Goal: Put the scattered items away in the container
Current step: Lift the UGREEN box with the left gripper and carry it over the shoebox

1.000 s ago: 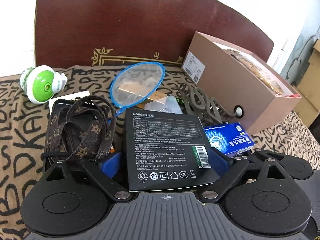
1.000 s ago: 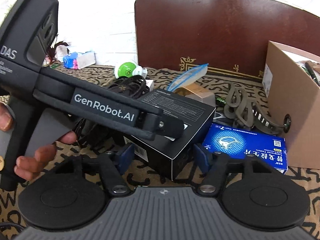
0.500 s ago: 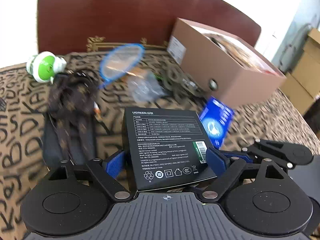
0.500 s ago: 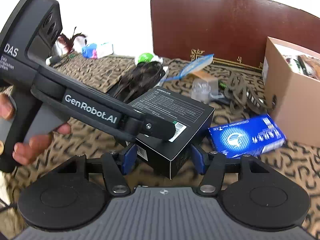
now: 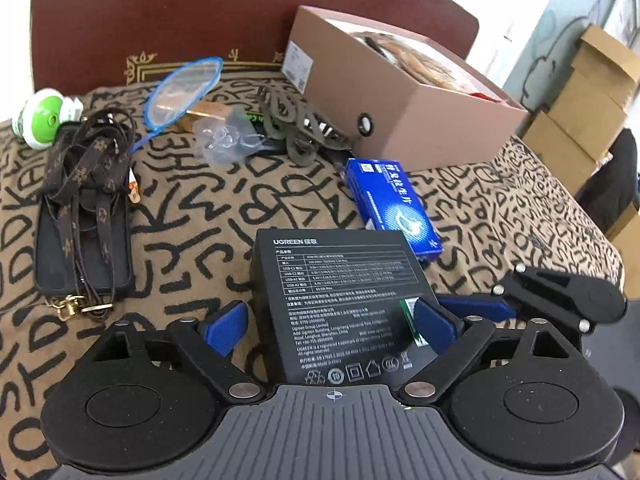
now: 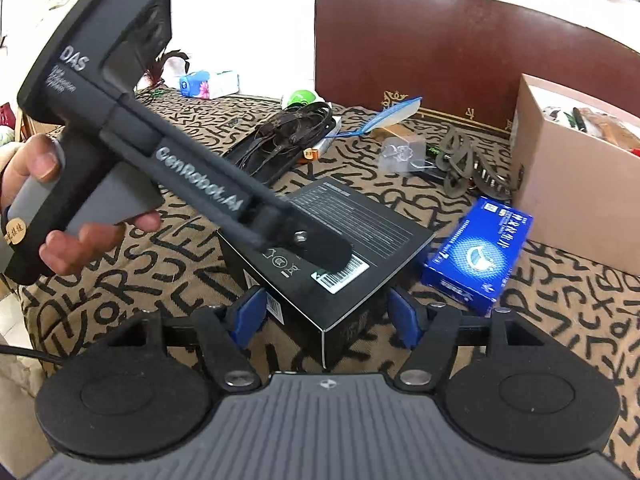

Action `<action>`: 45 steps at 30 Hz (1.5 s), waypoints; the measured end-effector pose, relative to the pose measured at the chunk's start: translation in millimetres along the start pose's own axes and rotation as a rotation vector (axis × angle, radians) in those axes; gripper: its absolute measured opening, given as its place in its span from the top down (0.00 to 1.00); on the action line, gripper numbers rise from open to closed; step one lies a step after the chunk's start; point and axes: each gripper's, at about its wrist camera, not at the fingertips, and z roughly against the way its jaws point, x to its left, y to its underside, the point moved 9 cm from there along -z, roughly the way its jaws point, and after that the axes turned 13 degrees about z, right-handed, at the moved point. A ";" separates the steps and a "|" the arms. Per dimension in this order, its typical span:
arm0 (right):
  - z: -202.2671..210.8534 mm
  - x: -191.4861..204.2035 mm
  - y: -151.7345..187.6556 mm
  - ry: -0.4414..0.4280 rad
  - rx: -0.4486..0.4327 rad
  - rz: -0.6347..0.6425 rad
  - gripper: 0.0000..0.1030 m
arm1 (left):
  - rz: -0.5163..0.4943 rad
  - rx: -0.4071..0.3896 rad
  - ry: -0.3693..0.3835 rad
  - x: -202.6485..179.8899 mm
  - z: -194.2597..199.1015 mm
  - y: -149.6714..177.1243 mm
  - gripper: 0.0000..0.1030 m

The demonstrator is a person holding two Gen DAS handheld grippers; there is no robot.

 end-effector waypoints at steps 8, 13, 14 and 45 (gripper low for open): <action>-4.5 -3.8 2.4 -0.006 -0.017 -0.043 0.25 | 0.010 0.024 0.029 1.6 -4.8 0.6 0.08; -7.1 -5.7 1.8 -0.013 -0.024 -0.072 0.24 | 0.009 0.019 0.009 0.0 -6.5 -0.5 0.11; -5.3 -4.9 1.1 -0.019 -0.025 -0.078 0.24 | 0.000 0.017 0.000 -1.5 -4.3 0.2 0.11; 99.5 -237.5 -62.1 0.347 -0.193 -0.027 0.24 | -0.219 -0.205 0.192 -226.0 -65.1 -198.4 0.08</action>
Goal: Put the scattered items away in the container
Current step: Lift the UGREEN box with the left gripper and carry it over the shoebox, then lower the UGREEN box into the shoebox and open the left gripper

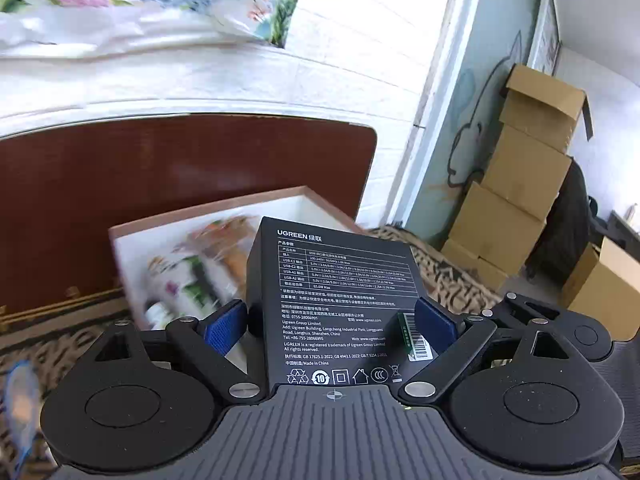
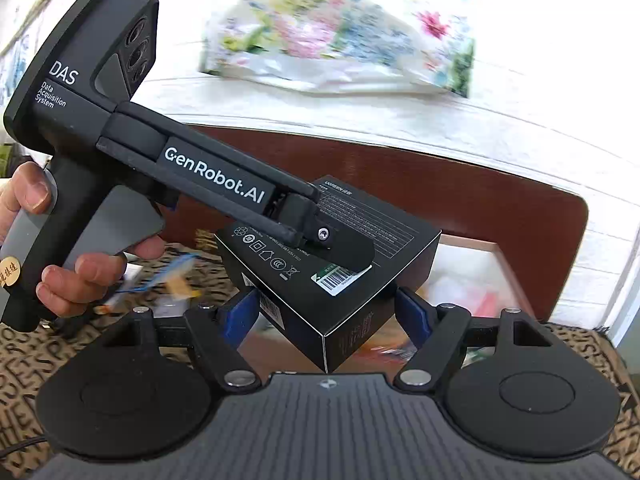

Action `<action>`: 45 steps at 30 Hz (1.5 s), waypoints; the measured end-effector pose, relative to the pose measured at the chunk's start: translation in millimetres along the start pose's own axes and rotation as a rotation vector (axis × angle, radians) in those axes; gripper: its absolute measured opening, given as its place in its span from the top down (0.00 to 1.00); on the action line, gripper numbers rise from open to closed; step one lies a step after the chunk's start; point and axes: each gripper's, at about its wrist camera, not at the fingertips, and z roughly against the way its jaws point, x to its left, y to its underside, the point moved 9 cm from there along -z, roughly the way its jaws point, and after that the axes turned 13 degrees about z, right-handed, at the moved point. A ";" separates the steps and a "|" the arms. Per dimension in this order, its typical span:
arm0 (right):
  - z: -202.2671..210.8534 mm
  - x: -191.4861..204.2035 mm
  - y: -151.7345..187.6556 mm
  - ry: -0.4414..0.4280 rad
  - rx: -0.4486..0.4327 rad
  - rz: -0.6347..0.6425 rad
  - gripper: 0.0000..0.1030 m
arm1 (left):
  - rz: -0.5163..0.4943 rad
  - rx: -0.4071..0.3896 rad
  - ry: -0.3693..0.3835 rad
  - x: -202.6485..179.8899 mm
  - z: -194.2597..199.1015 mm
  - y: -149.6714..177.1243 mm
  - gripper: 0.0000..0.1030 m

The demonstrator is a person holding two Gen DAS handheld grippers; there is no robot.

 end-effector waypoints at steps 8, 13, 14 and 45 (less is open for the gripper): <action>-49.6 -67.7 18.0 -0.023 0.069 0.020 0.24 | 0.063 0.037 0.019 7.0 -83.5 -33.1 0.08; -83.1 -94.2 30.3 -0.036 0.131 0.082 0.25 | 0.056 0.070 -0.002 16.7 -130.6 -42.6 0.09; -92.0 -100.3 34.2 -0.026 0.152 0.093 0.26 | 0.047 0.086 -0.008 18.4 -139.6 -42.7 0.10; -146.4 -145.7 46.4 0.256 0.352 0.097 0.46 | -0.008 0.104 -0.057 37.8 -167.1 -40.6 0.08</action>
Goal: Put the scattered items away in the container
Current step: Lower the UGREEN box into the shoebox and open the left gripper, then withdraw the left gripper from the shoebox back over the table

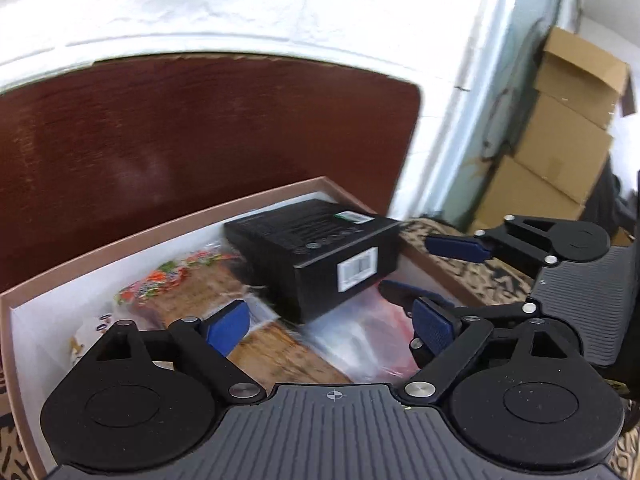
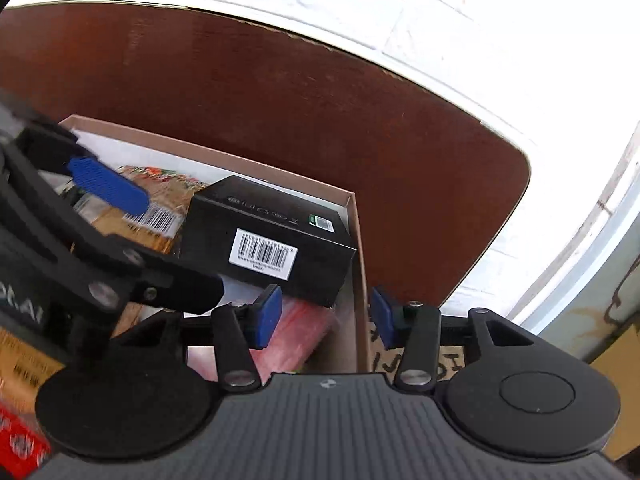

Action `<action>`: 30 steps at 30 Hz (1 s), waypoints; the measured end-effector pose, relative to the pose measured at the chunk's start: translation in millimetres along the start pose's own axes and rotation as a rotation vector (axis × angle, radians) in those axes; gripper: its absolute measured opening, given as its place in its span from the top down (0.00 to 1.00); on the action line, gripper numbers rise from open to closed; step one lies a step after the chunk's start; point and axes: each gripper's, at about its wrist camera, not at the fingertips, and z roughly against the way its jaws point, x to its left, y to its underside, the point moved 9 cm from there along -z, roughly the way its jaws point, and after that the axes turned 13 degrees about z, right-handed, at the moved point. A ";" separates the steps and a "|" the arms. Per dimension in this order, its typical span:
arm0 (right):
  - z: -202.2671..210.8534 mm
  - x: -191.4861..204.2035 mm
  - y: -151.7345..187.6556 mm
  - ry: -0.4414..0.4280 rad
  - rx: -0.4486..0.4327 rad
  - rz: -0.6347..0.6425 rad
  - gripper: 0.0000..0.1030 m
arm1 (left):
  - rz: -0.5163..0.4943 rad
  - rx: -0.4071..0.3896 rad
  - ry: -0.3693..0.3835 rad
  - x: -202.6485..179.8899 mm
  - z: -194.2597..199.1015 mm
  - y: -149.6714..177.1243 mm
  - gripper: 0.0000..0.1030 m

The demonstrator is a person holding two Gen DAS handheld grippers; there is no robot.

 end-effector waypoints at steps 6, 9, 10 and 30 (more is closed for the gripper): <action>-5.6 5.4 1.4 -0.009 0.000 0.002 0.30 | 0.022 0.015 -0.003 10.2 -1.8 2.2 0.06; 5.4 3.9 0.9 0.018 -0.020 0.004 0.11 | 0.014 -0.005 -0.011 8.0 9.0 3.8 0.03; 11.2 3.9 0.6 0.026 -0.032 0.007 0.06 | 0.010 -0.013 -0.012 6.4 14.6 4.8 0.02; 145.5 80.6 18.2 0.010 -0.109 0.011 0.00 | -0.058 -0.096 -0.144 -16.4 151.6 94.3 0.00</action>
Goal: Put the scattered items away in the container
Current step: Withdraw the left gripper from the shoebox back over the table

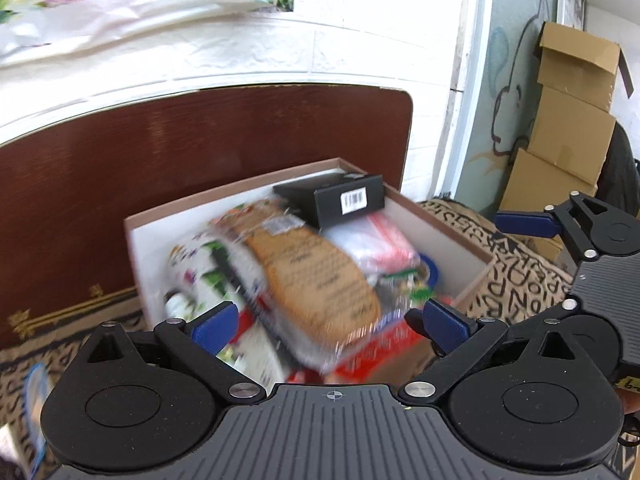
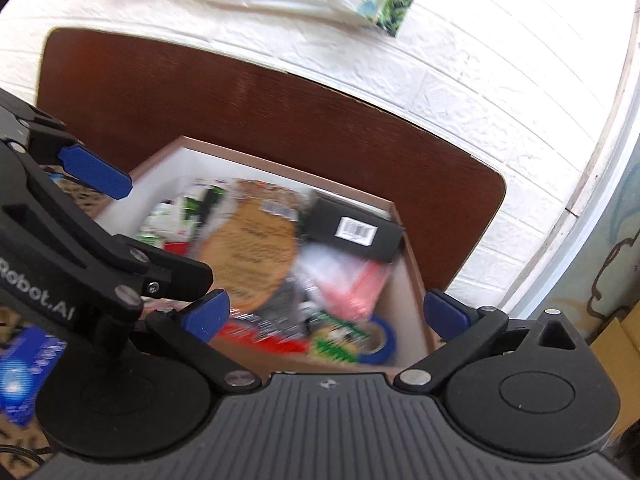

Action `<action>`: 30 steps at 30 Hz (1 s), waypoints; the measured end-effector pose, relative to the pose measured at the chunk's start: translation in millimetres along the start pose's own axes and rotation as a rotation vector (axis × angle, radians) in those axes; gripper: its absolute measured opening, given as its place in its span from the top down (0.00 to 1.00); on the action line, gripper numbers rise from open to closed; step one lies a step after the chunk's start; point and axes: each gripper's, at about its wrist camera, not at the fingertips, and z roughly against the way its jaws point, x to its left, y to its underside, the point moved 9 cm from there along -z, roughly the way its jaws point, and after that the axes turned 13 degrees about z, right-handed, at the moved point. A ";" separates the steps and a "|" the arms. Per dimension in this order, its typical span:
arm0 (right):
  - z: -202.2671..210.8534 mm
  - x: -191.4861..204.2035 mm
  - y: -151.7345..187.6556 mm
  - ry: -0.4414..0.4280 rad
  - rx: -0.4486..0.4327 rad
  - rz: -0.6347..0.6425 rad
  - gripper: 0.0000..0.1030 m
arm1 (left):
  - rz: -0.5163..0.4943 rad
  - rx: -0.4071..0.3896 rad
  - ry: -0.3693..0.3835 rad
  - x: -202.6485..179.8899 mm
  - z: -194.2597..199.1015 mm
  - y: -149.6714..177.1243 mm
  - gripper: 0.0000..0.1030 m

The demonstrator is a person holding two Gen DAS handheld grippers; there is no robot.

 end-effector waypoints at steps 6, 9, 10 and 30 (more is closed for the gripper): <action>45.6 57.8 7.1 -0.009 -0.040 0.005 0.00 | 0.023 -0.003 -0.037 25.9 50.8 50.4 0.00; 60.8 94.6 14.5 -0.035 -0.045 0.003 0.00 | 0.055 0.013 -0.062 46.7 72.8 81.8 0.00; 64.9 106.7 16.9 -0.045 -0.044 -0.005 0.00 | 0.069 0.023 -0.071 53.6 78.5 91.2 0.00; 83.6 290.5 -7.4 -0.386 -0.051 -0.082 0.00 | 0.275 0.016 -0.305 202.9 177.0 180.7 0.00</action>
